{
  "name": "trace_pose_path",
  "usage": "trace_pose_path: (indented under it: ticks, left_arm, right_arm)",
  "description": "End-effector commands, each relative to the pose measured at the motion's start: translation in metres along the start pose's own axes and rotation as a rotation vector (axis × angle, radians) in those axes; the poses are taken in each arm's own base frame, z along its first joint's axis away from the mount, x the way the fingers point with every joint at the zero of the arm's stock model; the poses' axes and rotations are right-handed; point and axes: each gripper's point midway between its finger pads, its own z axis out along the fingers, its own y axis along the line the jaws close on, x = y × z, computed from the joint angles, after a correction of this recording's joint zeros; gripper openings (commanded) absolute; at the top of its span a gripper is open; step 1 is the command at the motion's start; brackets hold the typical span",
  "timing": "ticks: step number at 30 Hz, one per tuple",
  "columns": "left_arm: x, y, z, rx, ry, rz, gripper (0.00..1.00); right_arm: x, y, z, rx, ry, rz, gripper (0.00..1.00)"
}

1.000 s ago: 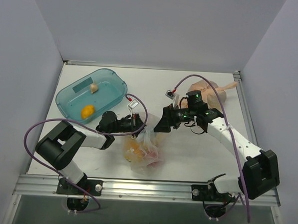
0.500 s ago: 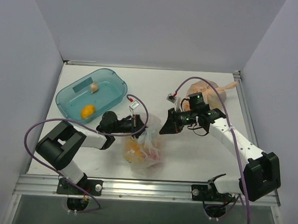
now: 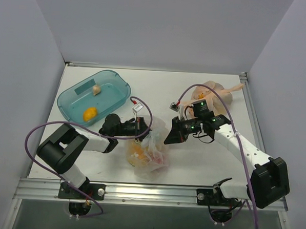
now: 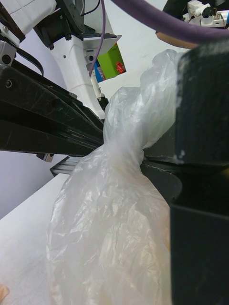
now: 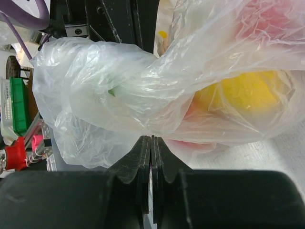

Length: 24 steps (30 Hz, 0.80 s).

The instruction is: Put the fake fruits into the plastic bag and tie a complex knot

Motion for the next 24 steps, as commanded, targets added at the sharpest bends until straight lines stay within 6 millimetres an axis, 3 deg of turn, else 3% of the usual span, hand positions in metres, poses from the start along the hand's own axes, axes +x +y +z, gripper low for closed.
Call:
trace_pose_path:
  ticks: [1, 5, 10, 17, 24]
  left_arm:
    - [-0.009, -0.017, 0.004, 0.059, -0.013, 0.090, 0.00]
    - [-0.009, -0.021, 0.005, 0.069, -0.006, 0.097, 0.00]
    - [-0.006, -0.019, 0.005, 0.066, -0.001, 0.091, 0.00]
    - [-0.002, -0.018, 0.006, 0.065, 0.008, 0.086, 0.00]
    - [0.002, -0.017, 0.011, 0.073, 0.026, 0.079, 0.00]
  right_arm:
    - [0.000, 0.013, -0.003, -0.033, -0.002, -0.048, 0.00]
    - [-0.004, 0.006, 0.004, 0.000, 0.000, -0.097, 0.00]
    - [-0.024, -0.002, 0.006, 0.033, -0.040, -0.125, 0.10]
    - [-0.039, 0.010, 0.011, -0.006, -0.081, -0.105, 0.29]
    - [-0.051, 0.019, 0.018, -0.048, -0.110, -0.097, 0.36]
